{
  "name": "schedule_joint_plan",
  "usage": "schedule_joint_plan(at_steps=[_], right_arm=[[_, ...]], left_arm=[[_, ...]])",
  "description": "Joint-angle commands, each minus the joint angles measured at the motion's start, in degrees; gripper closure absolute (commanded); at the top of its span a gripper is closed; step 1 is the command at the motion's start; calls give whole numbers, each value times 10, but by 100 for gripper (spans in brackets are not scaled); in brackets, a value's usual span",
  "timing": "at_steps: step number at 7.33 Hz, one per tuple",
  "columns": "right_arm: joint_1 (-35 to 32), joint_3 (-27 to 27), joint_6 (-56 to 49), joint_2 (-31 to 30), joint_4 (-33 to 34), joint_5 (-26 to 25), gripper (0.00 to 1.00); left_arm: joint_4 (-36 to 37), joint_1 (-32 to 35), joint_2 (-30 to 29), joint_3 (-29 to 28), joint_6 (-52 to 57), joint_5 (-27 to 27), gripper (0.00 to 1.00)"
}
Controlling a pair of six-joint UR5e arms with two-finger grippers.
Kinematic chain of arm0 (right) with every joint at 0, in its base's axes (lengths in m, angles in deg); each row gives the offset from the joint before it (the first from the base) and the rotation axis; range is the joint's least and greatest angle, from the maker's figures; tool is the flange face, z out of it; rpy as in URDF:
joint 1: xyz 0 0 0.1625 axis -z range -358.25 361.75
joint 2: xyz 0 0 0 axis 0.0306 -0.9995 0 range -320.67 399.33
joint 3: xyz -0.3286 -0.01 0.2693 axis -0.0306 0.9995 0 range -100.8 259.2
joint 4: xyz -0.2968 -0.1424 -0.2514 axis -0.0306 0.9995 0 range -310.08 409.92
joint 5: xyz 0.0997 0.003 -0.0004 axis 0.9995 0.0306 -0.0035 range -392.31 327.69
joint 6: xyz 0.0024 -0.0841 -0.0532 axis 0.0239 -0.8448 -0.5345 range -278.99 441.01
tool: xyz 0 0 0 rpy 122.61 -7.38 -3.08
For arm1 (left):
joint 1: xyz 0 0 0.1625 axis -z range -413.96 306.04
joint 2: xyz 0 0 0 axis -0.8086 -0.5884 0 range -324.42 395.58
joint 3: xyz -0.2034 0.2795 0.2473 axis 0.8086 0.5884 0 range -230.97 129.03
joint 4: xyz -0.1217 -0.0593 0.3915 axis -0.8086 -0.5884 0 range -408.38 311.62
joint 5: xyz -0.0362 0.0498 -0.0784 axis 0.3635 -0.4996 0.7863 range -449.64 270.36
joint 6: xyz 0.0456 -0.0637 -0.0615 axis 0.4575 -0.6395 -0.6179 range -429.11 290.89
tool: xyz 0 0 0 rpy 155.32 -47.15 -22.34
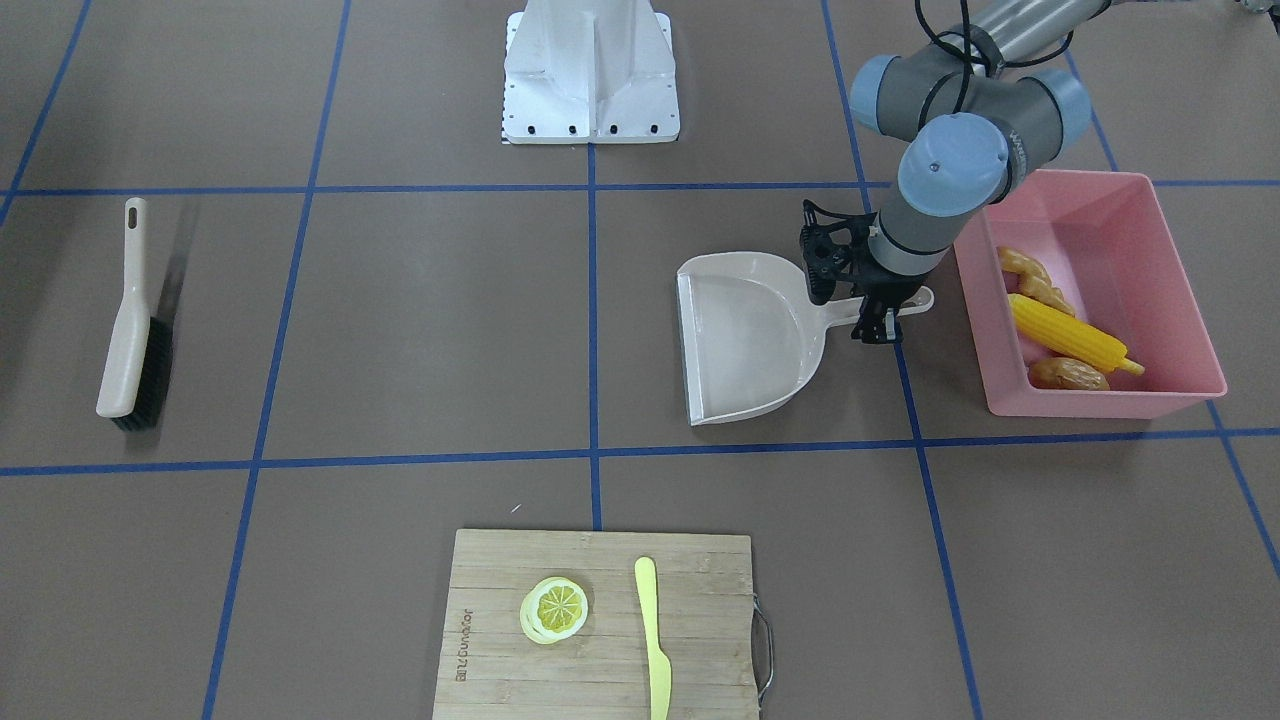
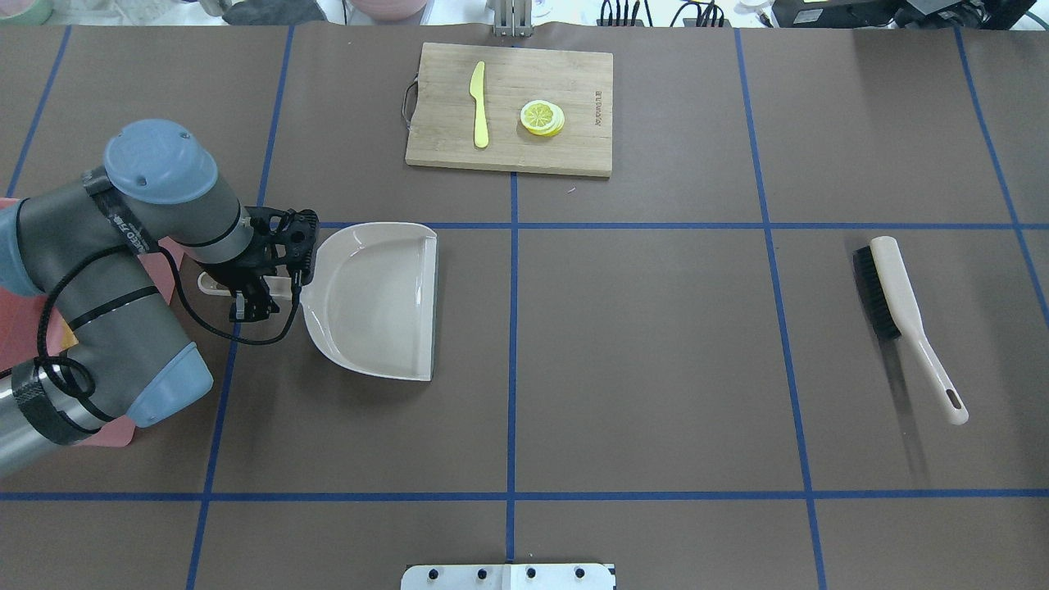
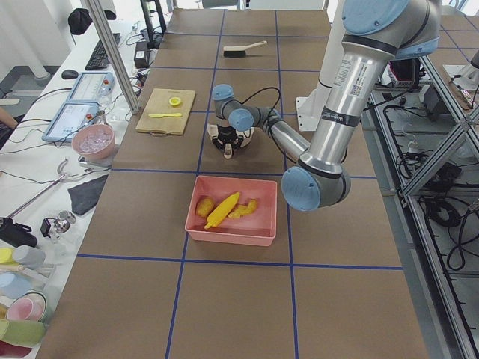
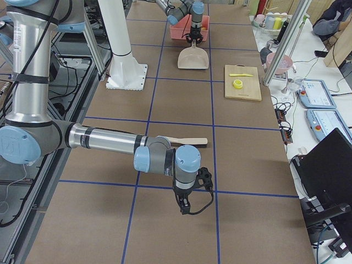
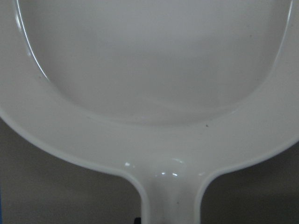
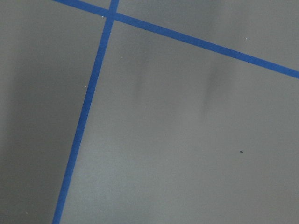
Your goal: Sweep and dump trash into bin
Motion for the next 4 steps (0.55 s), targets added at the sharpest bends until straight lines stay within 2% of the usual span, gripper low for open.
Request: schedule_joint_plan(at_steps=[1,4], right_arm=[[0,0,0,0,0,0,0],[0,1,0,0,0,-1,0]], left_arm=[[2,5,-4,0,0,0,2],[12,32,-4,6,12,5,2]])
